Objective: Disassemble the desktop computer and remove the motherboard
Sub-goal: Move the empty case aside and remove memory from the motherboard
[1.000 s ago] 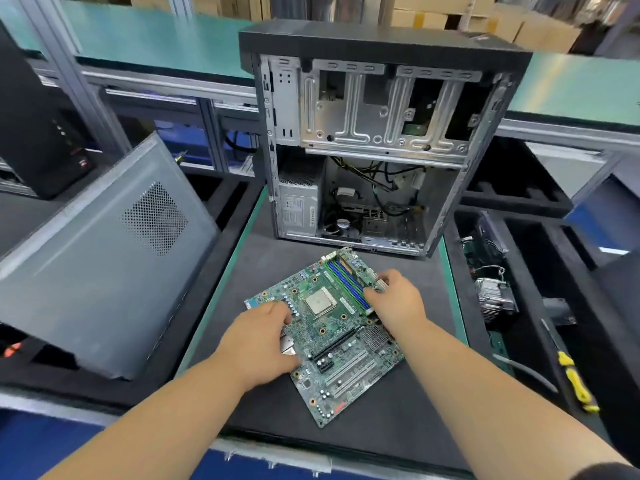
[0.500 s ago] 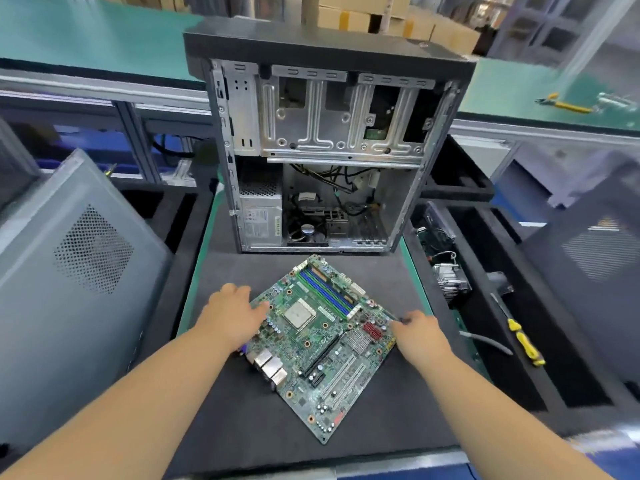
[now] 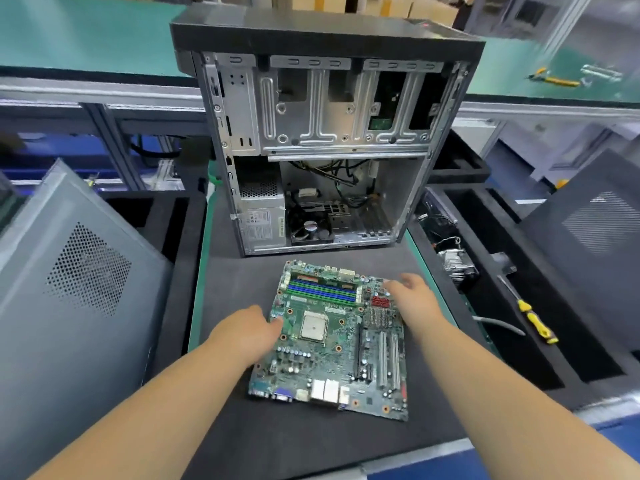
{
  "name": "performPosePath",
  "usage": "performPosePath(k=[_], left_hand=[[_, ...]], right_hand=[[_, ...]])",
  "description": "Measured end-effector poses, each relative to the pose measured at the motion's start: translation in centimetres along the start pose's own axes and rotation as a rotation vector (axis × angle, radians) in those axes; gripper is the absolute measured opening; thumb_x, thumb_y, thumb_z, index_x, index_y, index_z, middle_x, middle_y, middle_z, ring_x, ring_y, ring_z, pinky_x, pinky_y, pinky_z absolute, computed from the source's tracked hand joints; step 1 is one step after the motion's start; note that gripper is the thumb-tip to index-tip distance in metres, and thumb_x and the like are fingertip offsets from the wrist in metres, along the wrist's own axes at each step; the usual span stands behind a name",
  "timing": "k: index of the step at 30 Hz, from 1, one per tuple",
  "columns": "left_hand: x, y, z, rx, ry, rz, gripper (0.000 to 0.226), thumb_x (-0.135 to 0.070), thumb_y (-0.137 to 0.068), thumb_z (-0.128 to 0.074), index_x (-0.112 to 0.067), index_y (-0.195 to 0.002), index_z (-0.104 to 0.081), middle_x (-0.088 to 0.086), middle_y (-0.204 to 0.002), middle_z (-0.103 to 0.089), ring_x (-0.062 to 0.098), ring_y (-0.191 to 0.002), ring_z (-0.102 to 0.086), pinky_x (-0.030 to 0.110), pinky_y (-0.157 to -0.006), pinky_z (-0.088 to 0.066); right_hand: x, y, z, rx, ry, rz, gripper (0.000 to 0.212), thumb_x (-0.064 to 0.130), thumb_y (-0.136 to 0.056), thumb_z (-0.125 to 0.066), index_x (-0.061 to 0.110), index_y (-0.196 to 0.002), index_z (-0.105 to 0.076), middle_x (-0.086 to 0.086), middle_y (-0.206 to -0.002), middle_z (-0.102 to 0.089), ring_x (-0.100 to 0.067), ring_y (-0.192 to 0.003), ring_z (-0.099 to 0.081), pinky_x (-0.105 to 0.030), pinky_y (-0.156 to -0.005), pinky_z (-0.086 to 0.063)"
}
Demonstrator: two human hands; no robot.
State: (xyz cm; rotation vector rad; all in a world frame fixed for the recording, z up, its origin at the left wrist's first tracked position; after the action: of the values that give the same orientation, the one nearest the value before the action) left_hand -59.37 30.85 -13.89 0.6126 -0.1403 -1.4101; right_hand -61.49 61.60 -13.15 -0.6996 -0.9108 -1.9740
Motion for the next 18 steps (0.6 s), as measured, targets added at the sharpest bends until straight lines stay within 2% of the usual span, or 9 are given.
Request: performPosePath(k=[4, 6, 8, 9, 12, 15, 18], left_hand=[[-0.2, 0.2, -0.7, 0.053, 0.039, 0.023, 0.051, -0.052, -0.093, -0.037, -0.011, -0.118, -0.052, 0.007, -0.107, -0.066, 0.021, -0.087, -0.065, 0.029, -0.061, -0.039], [-0.2, 0.4, -0.8, 0.038, 0.047, 0.040, 0.050, -0.052, -0.094, -0.035, -0.011, -0.120, -0.050, 0.008, -0.112, -0.065, 0.021, -0.087, -0.064, 0.028, -0.059, -0.037], [-0.4, 0.6, -0.8, 0.013, 0.036, 0.051, 0.048, -0.050, -0.096, -0.034, -0.011, -0.118, -0.051, 0.009, -0.112, -0.065, 0.022, -0.091, -0.063, 0.029, -0.062, -0.037], [-0.5, 0.8, -0.7, -0.005, 0.031, 0.060, 0.045, -0.049, -0.097, -0.033, -0.012, -0.112, -0.053, 0.008, -0.106, -0.065, 0.022, -0.087, -0.062, 0.029, -0.062, -0.036], [-0.8, 1.2, 0.0, -0.143, 0.068, 0.109, 0.036, -0.047, -0.098, -0.034, -0.017, -0.088, -0.051, 0.000, -0.078, -0.059, 0.016, -0.071, -0.055, 0.028, -0.053, -0.033], [-1.2, 1.4, 0.8, -0.333, 0.258, 0.132, 0.027, -0.043, -0.097, -0.042, -0.021, -0.084, -0.050, 0.000, -0.071, -0.061, 0.015, -0.065, -0.057, 0.027, -0.052, -0.039], [-1.9, 1.0, 1.1, -0.419, 0.414, 0.139, 0.018, -0.042, -0.096, -0.045, -0.027, -0.089, -0.052, -0.005, -0.077, -0.064, 0.010, -0.068, -0.058, 0.026, -0.054, -0.039]], right_hand=[[1.7, -2.0, -0.9, 0.128, -0.043, 0.125, 0.056, 0.046, -0.086, -0.063, 0.026, -0.136, -0.048, 0.003, -0.138, -0.053, -0.018, -0.114, -0.054, -0.033, -0.092, -0.041], [2.4, -2.7, -1.4, 0.179, -0.015, 0.163, 0.048, 0.042, -0.089, -0.063, 0.025, -0.132, -0.052, 0.003, -0.135, -0.055, -0.016, -0.105, -0.058, -0.030, -0.085, -0.044], [3.0, -3.3, -1.7, 0.149, 0.089, 0.216, 0.036, 0.038, -0.091, -0.061, 0.024, -0.123, -0.058, -0.001, -0.128, -0.057, -0.015, -0.093, -0.059, -0.029, -0.075, -0.046], [3.1, -3.5, -1.7, 0.103, 0.157, 0.252, 0.029, 0.037, -0.091, -0.059, 0.024, -0.118, -0.061, -0.003, -0.127, -0.055, -0.018, -0.096, -0.058, -0.030, -0.077, -0.046], [3.6, -3.4, -2.1, -0.026, 0.254, 0.365, 0.010, 0.034, -0.092, -0.059, 0.029, -0.097, -0.065, -0.006, -0.121, -0.048, -0.028, -0.115, -0.043, -0.037, -0.096, -0.038], [4.0, -2.9, -3.4, 0.033, 0.297, 0.424, 0.013, 0.036, -0.093, -0.057, 0.029, -0.093, -0.068, -0.006, -0.117, -0.050, -0.030, -0.114, -0.040, -0.038, -0.096, -0.035], [4.4, -2.6, -4.2, 0.029, 0.346, 0.449, 0.019, 0.044, -0.092, -0.056, 0.032, -0.093, -0.071, -0.001, -0.111, -0.052, -0.028, -0.109, -0.045, -0.038, -0.092, -0.036]])
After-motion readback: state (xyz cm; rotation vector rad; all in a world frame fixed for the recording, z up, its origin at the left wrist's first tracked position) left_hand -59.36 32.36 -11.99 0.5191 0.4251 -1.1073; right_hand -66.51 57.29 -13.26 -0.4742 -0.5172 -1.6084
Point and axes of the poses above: each hand's wrist, its own y-axis away from the middle knuckle, its own z-axis out of the back of the hand, x = y × z, the point moved 3 cm from there along -y, towards the middle knuckle
